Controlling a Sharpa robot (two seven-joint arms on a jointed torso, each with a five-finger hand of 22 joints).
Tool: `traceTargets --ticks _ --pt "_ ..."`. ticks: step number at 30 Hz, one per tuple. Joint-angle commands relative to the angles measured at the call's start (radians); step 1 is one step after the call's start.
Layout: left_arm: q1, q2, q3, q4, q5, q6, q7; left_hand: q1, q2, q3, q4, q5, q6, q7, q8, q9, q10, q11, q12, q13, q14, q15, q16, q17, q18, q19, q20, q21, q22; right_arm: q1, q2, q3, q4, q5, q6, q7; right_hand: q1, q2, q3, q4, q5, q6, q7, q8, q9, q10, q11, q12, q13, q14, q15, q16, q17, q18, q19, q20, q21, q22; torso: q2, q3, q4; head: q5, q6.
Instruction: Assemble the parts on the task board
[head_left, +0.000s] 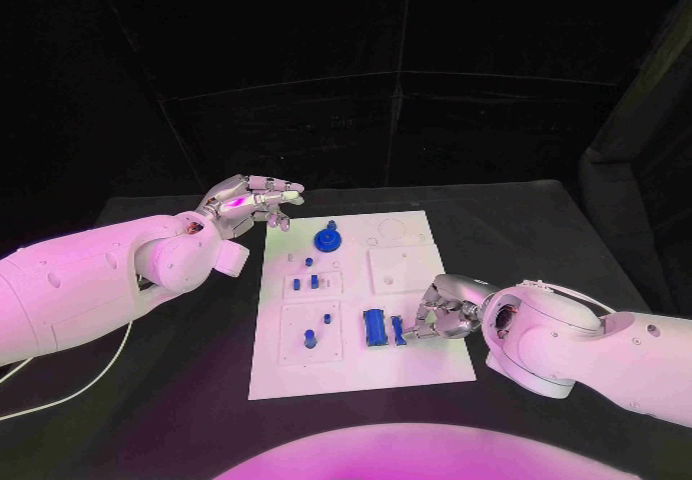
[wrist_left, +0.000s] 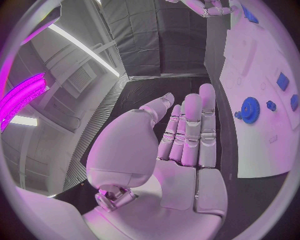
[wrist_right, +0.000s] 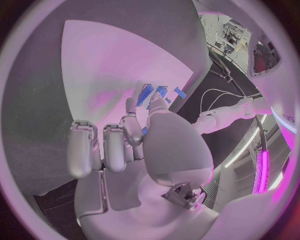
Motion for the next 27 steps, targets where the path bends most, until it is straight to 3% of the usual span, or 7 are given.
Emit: traceTargets --ticks 1,13,27 --pt "0.001 0.002 0.001 0.000 -0.005 0.011 0.006 -0.003 0.007 -0.004 0.000 -0.002 -0.007 0.002 0.006 0.001 -0.007 -0.002 0.002 -0.002 -0.006 0.001 0.002 -0.001 0.014 0.000 0.007 -0.006 -0.002 0.001 0.000 0.000 -0.002 0.001 0.047 0.028 0.009 0.002 -0.002 -0.005 -0.006 -0.006 -0.002 0.003 0.001 -0.007 0.001 -0.005 -0.001 0.063 -0.003 -0.003 0.046 -0.012 0.005 0.001 -0.004 0.040 0.002 -0.0002 0.0016 -0.001 0.001" --pt "0.001 0.000 0.001 0.002 -0.005 0.010 0.006 -0.003 0.008 -0.005 0.001 -0.001 -0.009 0.002 0.007 0.001 -0.008 -0.002 0.003 -0.002 -0.006 0.002 0.003 -0.001 0.014 0.000 0.007 -0.007 -0.002 0.001 0.029 0.000 -0.024 0.000 0.069 0.017 0.013 0.007 -0.002 -0.005 -0.009 -0.005 -0.003 0.004 0.002 -0.006 0.001 -0.003 0.000 0.063 -0.003 -0.003 0.046 -0.012 0.005 0.002 -0.004 0.040 0.004 -0.0008 0.0019 0.001 -0.003" --pt "0.001 -0.001 0.001 0.004 -0.005 0.009 0.005 -0.003 0.008 -0.005 0.001 -0.001 -0.009 0.002 0.007 0.001 -0.008 -0.002 0.003 -0.002 -0.006 0.002 0.003 -0.001 0.014 0.000 0.007 -0.007 -0.002 0.001 0.077 0.000 -0.071 -0.029 0.079 -0.022 0.034 0.030 -0.002 -0.013 0.003 0.000 -0.005 0.009 0.008 -0.002 -0.001 0.003 0.006 0.064 -0.004 -0.001 0.049 -0.013 0.007 0.001 -0.002 0.044 0.003 0.0000 0.0027 0.002 -0.009"
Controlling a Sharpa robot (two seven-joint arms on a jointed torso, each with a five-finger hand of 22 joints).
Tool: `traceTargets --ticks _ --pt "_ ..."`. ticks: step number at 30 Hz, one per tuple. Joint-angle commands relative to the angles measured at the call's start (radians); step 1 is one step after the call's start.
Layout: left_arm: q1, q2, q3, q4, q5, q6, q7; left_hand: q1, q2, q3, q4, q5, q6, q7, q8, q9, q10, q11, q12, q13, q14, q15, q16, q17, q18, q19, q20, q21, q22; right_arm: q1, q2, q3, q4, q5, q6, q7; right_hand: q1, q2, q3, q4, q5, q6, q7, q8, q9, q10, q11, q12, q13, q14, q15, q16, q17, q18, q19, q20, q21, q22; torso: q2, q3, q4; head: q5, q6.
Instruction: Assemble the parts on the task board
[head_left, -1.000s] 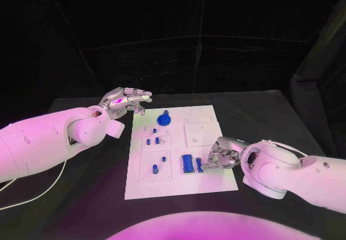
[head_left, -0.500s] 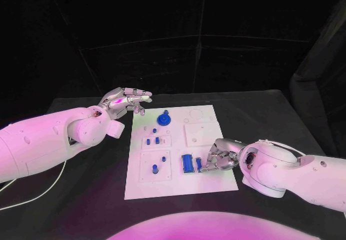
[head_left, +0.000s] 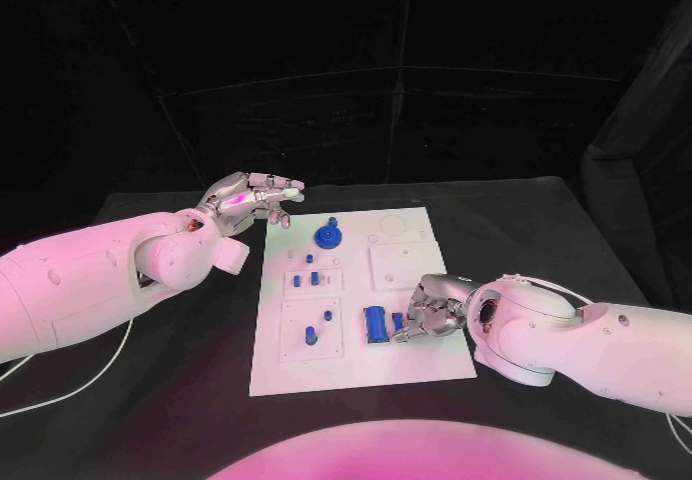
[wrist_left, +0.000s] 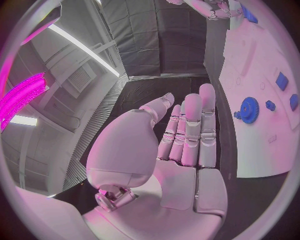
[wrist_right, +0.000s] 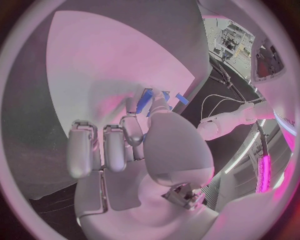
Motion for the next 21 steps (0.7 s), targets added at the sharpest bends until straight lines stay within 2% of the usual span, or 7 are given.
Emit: traceTargets --ticks 1,9,15,18,21 --pt "0.001 -0.001 0.001 0.002 -0.003 0.009 0.005 -0.003 0.008 -0.006 0.001 -0.001 -0.005 -0.001 0.007 0.001 -0.005 0.001 0.003 -0.001 -0.006 0.002 0.003 -0.002 0.014 0.000 0.007 -0.007 -0.001 0.001 0.001 0.000 -0.007 -0.023 0.019 -0.022 0.009 0.003 -0.001 -0.007 0.007 0.001 -0.005 0.005 0.002 -0.001 -0.001 0.004 0.001 0.064 -0.004 -0.001 0.049 -0.013 0.008 0.001 -0.001 0.045 -0.002 0.0002 -0.0004 0.002 -0.001" --pt "0.001 0.000 0.001 0.000 -0.003 0.010 0.005 -0.003 0.008 -0.006 0.001 -0.001 -0.005 -0.001 0.007 0.001 -0.005 0.001 0.003 -0.001 -0.006 0.002 0.003 -0.002 0.014 0.000 0.007 -0.007 -0.001 0.001 0.000 0.000 -0.006 -0.025 0.004 -0.001 0.016 0.011 -0.013 -0.013 -0.018 0.000 -0.004 0.007 0.005 0.000 -0.001 0.005 0.003 0.064 -0.004 -0.001 0.050 -0.013 0.008 0.001 -0.001 0.046 -0.003 0.0002 -0.0012 0.002 0.002" --pt "0.001 0.001 0.001 -0.001 -0.003 0.010 0.005 -0.003 0.008 -0.006 0.001 -0.001 -0.005 -0.001 0.007 0.001 -0.005 0.001 0.003 -0.001 -0.006 0.002 0.003 -0.002 0.014 0.000 0.007 -0.007 -0.001 0.001 -0.014 0.000 0.008 0.008 -0.043 0.046 -0.030 -0.005 -0.051 0.022 -0.050 -0.006 -0.004 0.007 0.009 -0.003 0.000 0.000 0.000 0.064 -0.004 -0.003 0.047 -0.012 0.006 0.001 -0.003 0.043 -0.003 0.0001 0.0000 0.002 0.007" --pt "0.001 0.002 0.001 -0.003 -0.003 0.009 0.005 -0.003 0.008 -0.006 0.001 -0.001 -0.005 -0.001 0.007 0.001 -0.005 0.001 0.003 -0.001 -0.006 0.002 0.003 -0.002 0.014 0.000 0.007 -0.007 -0.001 0.001 -0.037 0.000 0.023 0.074 -0.082 0.089 -0.038 -0.016 -0.058 0.033 -0.050 -0.014 -0.002 0.004 0.009 -0.008 0.002 -0.008 -0.005 0.062 -0.003 -0.008 0.041 -0.012 0.004 0.002 -0.006 0.038 -0.004 0.0003 0.0014 0.005 0.014" --pt "0.001 0.004 0.001 -0.006 -0.003 0.009 0.006 -0.003 0.008 -0.006 0.001 -0.001 -0.005 -0.001 0.007 0.001 -0.005 0.001 0.003 -0.001 -0.006 0.002 0.003 -0.002 0.014 0.000 0.007 -0.007 -0.001 0.004 -0.063 0.001 0.032 0.136 -0.114 0.144 -0.037 -0.022 -0.058 0.034 -0.042 -0.029 0.003 -0.004 0.007 -0.012 0.006 -0.013 -0.008 0.060 0.000 -0.015 0.032 -0.010 0.000 0.004 -0.010 0.032 -0.006 -0.0014 0.0055 -0.001 0.021"
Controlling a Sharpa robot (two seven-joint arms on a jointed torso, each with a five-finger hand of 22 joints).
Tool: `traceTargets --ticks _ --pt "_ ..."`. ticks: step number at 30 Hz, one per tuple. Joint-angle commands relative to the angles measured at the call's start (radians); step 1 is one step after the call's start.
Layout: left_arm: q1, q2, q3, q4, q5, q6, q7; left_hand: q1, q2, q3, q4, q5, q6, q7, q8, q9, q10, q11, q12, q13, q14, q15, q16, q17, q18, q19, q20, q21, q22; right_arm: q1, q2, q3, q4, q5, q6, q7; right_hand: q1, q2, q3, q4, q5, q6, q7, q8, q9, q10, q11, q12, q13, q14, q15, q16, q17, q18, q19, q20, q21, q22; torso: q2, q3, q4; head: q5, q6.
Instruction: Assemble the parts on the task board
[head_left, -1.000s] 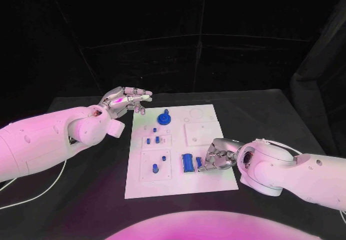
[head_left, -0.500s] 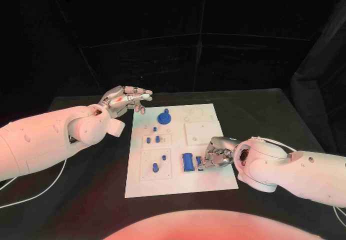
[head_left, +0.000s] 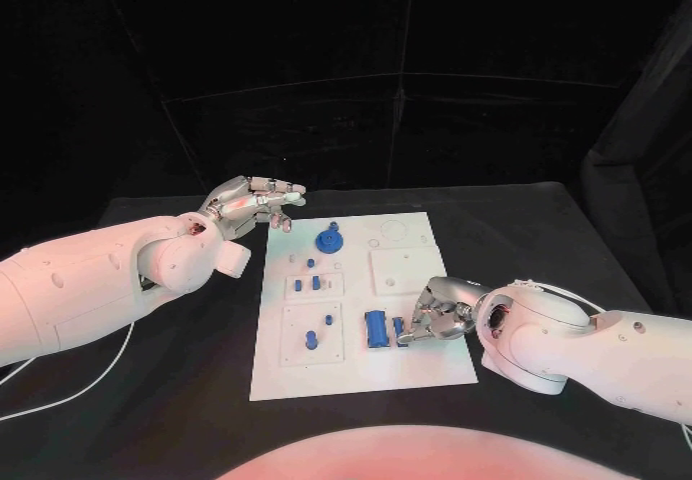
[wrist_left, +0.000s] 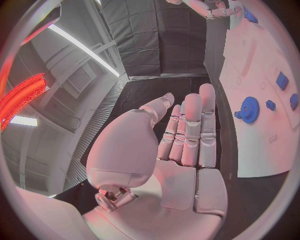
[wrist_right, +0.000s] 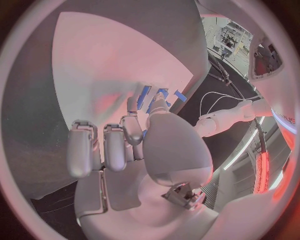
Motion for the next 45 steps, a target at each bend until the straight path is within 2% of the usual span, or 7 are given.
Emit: traceTargets --ticks 1,9,15,24,32,33,45 --pt "0.001 0.004 0.001 -0.003 -0.003 0.008 0.006 -0.003 0.008 -0.006 0.001 -0.001 -0.005 -0.001 0.007 0.001 -0.005 0.001 0.003 -0.001 -0.006 0.002 0.003 -0.002 0.014 0.000 0.007 -0.007 -0.001 0.007 -0.022 0.002 0.005 0.131 -0.086 0.122 -0.002 -0.010 -0.002 0.003 0.008 -0.027 0.007 -0.015 -0.003 -0.014 0.005 -0.014 -0.008 0.057 0.002 -0.019 0.019 -0.008 -0.006 0.006 -0.012 0.021 -0.004 -0.0024 0.0065 -0.005 0.009" --pt "0.001 0.013 0.001 -0.023 0.001 -0.012 0.043 -0.019 0.003 -0.021 0.010 -0.003 -0.005 -0.005 0.015 0.003 -0.004 0.000 0.013 0.000 -0.012 0.003 0.003 -0.005 0.014 -0.003 0.009 -0.012 -0.005 0.081 -0.014 0.004 -0.146 0.642 -0.147 0.521 0.128 0.054 0.031 -0.054 0.065 -0.136 0.056 -0.076 -0.028 -0.336 0.065 -0.553 -0.417 -0.176 0.049 -0.607 -0.616 0.116 -0.368 0.039 -0.511 -0.662 -0.019 -0.0096 0.0162 -0.012 0.049" --pt "-0.005 0.038 0.000 -0.064 0.049 -0.067 0.103 -0.046 -0.007 -0.070 0.035 -0.001 0.002 -0.028 0.033 0.003 0.013 -0.014 0.019 -0.006 -0.074 -0.003 -0.076 -0.049 0.016 -0.050 0.007 -0.073 -0.043 0.112 0.073 0.006 -0.339 0.984 -0.085 0.788 0.191 0.088 0.022 -0.110 0.036 -0.194 0.123 -0.149 -0.089 -0.463 0.151 -0.900 -0.757 -0.454 0.170 -1.079 -0.888 0.105 -0.566 0.145 -0.938 -0.930 -0.044 -0.0152 0.0167 -0.016 0.109" --pt "-0.022 0.102 0.000 -0.147 0.155 -0.187 0.190 -0.038 -0.006 -0.099 0.061 -0.002 -0.026 -0.031 -0.026 -0.007 0.005 0.043 -0.152 -0.023 -0.313 0.103 -0.594 -0.277 -0.014 -0.380 0.096 -0.430 -0.273 0.121 0.253 0.041 -0.618 1.136 -0.020 0.937 0.139 0.132 -0.001 -0.225 -0.009 -0.179 0.124 -0.215 -0.193 -0.393 0.170 -1.074 -1.085 -0.446 0.214 -1.333 -1.171 0.124 -0.511 0.214 -1.245 -1.157 -0.055 -0.0149 0.0151 -0.012 0.176" --pt "-0.034 0.152 0.000 -0.201 0.183 -0.250 0.224 -0.021 0.019 -0.168 0.070 0.000 -0.022 -0.041 -0.098 -0.007 -0.017 0.059 -0.299 -0.023 -0.320 0.127 -0.824 -0.381 0.014 -0.465 0.157 -0.567 -0.407 0.121 0.347 0.048 -0.752 1.162 0.011 0.977 0.108 0.149 -0.002 -0.271 -0.004 -0.178 0.122 -0.216 -0.234 -0.370 0.181 -1.112 -1.163 -0.415 0.217 -1.364 -1.237 0.122 -0.493 0.221 -1.327 -1.217 -0.056 -0.0116 0.0213 -0.008 0.206" --pt "-0.035 0.148 -0.001 -0.194 0.140 -0.189 0.165 -0.403 0.064 -0.231 0.077 -0.034 -0.291 -0.085 -0.132 -0.072 -0.286 0.003 -0.346 -0.086 -0.582 0.075 -0.881 -0.476 -0.050 -0.654 0.071 -0.610 -0.484 0.119 0.341 0.047 -0.741 1.105 -0.032 0.907 -0.292 0.116 0.068 -0.282 -0.046 -0.453 0.064 -0.279 -0.314 -0.676 0.127 -1.176 -1.249 -0.736 0.173 -1.426 -1.308 0.058 -0.786 0.145 -1.362 -1.307 -0.056 -0.0138 0.0181 -0.012 0.197" --pt "-0.071 0.109 0.037 -0.070 0.105 -0.349 0.174 -0.720 0.064 -0.290 0.077 -0.112 -0.513 -0.129 -0.221 -0.072 -0.520 -0.043 -0.400 -0.086 -0.795 0.036 -0.949 -0.476 -0.077 -0.822 -0.001 -0.724 -0.562 0.094 0.300 0.066 -0.596 1.177 -0.192 0.949 -0.631 0.040 0.126 -0.282 -0.129 -0.671 0.018 -0.279 -0.314 -0.918 0.086 -1.176 -1.249 -0.985 0.071 -1.426 -1.308 0.030 -1.019 0.083 -1.451 -1.307 -0.073 0.0000 -0.0009 0.037 0.200"
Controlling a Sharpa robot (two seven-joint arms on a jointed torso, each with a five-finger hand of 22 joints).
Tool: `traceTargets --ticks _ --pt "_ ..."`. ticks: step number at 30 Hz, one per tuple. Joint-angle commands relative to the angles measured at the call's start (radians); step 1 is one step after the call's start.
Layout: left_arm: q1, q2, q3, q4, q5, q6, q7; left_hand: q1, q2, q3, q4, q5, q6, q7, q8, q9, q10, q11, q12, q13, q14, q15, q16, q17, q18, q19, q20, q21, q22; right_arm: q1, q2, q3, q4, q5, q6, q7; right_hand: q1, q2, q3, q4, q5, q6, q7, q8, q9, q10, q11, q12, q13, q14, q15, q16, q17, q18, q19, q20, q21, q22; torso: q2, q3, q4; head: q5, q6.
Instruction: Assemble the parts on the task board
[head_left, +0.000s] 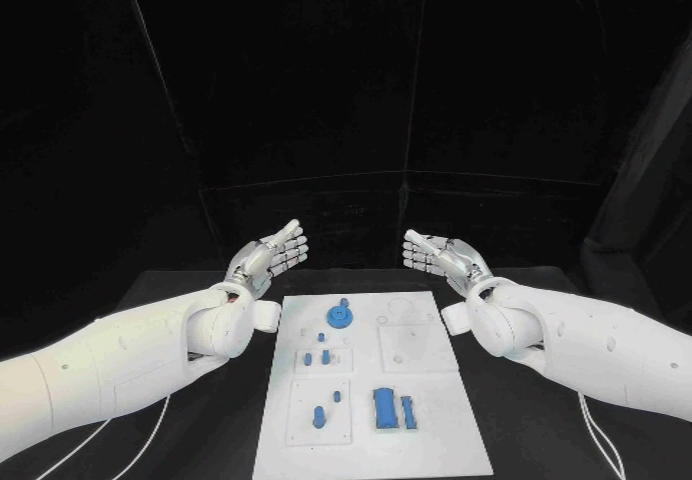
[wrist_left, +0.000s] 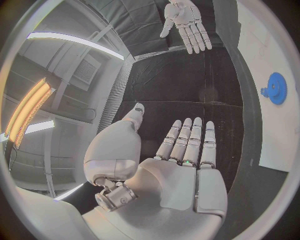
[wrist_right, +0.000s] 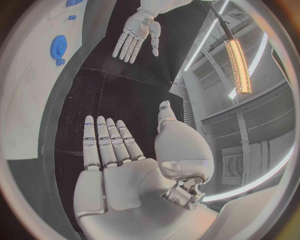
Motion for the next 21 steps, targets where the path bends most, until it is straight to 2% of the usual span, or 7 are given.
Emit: traceTargets --ticks 1,2,5,6,9,13,21 --pt "-0.015 -0.017 0.016 0.059 -0.037 -0.136 0.012 -0.259 0.007 -0.043 0.001 -0.033 -0.182 -0.033 -0.039 -0.011 -0.185 -0.037 -0.033 -0.011 -0.175 -0.033 -0.041 -0.015 -0.039 -0.128 -0.059 -0.095 -0.053 -0.009 -0.018 0.008 0.070 0.065 -0.141 0.043 -0.273 -0.030 0.047 -0.002 -0.049 -0.182 -0.038 -0.014 -0.013 -0.202 -0.035 -0.012 -0.014 -0.211 -0.087 -0.013 -0.012 -0.039 -0.194 -0.051 -0.048 -0.015 -0.007 0.0059 -0.0084 0.012 0.001" --pt "-0.021 -0.024 0.022 0.082 -0.043 -0.165 0.014 -0.285 0.007 -0.047 0.001 -0.033 -0.199 -0.105 -0.039 -0.011 -0.203 -0.041 -0.105 -0.011 -0.192 -0.104 -0.046 -0.015 -0.041 -0.141 -0.065 -0.095 -0.059 -0.014 -0.025 0.011 0.096 0.078 -0.169 0.050 -0.302 -0.030 0.052 -0.002 -0.049 -0.201 -0.042 -0.014 -0.013 -0.224 -0.039 -0.012 -0.014 -0.233 -0.087 -0.013 -0.012 -0.039 -0.215 -0.057 -0.048 -0.015 -0.007 0.0059 -0.0084 0.013 0.001" --pt "-0.046 -0.049 0.048 0.165 -0.067 -0.272 0.020 -0.350 0.007 -0.058 0.001 -0.033 -0.245 -0.105 -0.039 -0.011 -0.249 -0.116 -0.105 -0.011 -0.236 -0.104 -0.056 -0.015 -0.050 -0.173 -0.079 -0.095 -0.072 -0.030 -0.050 0.023 0.186 0.123 -0.269 0.077 -0.371 -0.030 0.064 -0.002 -0.049 -0.247 -0.052 -0.014 -0.013 -0.274 -0.113 -0.012 -0.014 -0.286 -0.087 -0.013 -0.012 -0.050 -0.264 -0.070 -0.048 -0.015 -0.007 0.0059 -0.0084 0.013 0.001" --pt "-0.052 -0.056 0.055 0.188 -0.074 -0.301 0.021 -0.368 0.007 -0.061 0.001 -0.033 -0.258 -0.105 -0.039 -0.011 -0.262 -0.116 -0.105 -0.011 -0.249 -0.104 -0.058 -0.015 -0.050 -0.182 -0.084 -0.095 -0.076 -0.034 -0.056 0.026 0.208 0.134 -0.293 0.083 -0.390 -0.030 0.067 -0.002 -0.049 -0.260 -0.123 -0.014 -0.013 -0.289 -0.113 -0.012 -0.014 -0.301 -0.087 -0.013 -0.012 -0.050 -0.278 -0.073 -0.048 -0.015 -0.007 0.0059 -0.0084 0.013 0.001" --pt "-0.070 -0.074 0.073 0.247 -0.091 -0.377 0.026 -0.419 0.007 -0.136 0.001 -0.033 -0.293 -0.105 -0.039 -0.011 -0.299 -0.116 -0.105 -0.011 -0.283 -0.104 -0.130 -0.015 -0.131 -0.207 -0.095 -0.095 -0.086 -0.044 -0.072 0.033 0.264 0.162 -0.354 0.099 -0.443 -0.030 0.075 -0.002 -0.049 -0.296 -0.123 -0.014 -0.013 -0.328 -0.113 -0.012 -0.014 -0.342 -0.087 -0.013 -0.012 -0.131 -0.315 -0.083 -0.048 -0.015 -0.007 0.0059 -0.0084 0.013 0.001" --pt "-0.088 -0.094 0.092 0.309 -0.109 -0.458 0.030 -0.479 0.007 -0.136 0.001 -0.033 -0.335 -0.105 -0.039 -0.011 -0.342 -0.116 -0.105 -0.011 -0.323 -0.104 -0.130 -0.015 -0.131 -0.236 -0.109 -0.095 -0.168 -0.053 -0.087 0.040 0.318 0.189 -0.414 0.115 -0.508 -0.030 0.151 -0.002 -0.049 -0.339 -0.123 -0.014 -0.013 -0.376 -0.113 -0.012 -0.014 -0.391 -0.087 -0.013 -0.012 -0.131 -0.361 -0.163 -0.048 -0.015 -0.007 0.0059 -0.0084 0.013 0.001" --pt "-0.099 -0.105 0.103 0.346 -0.120 -0.506 0.032 -0.575 0.007 -0.136 0.001 -0.033 -0.403 -0.105 -0.039 -0.011 -0.410 -0.116 -0.105 -0.011 -0.388 -0.104 -0.130 -0.015 -0.131 -0.287 -0.185 -0.095 -0.168 -0.057 -0.093 0.042 0.336 0.198 -0.434 0.120 -0.608 -0.030 0.151 -0.002 -0.049 -0.406 -0.123 -0.014 -0.013 -0.450 -0.113 -0.012 -0.014 -0.469 -0.087 -0.013 -0.012 -0.131 -0.431 -0.163 -0.048 -0.015 -0.007 0.0059 -0.0084 0.013 0.001"
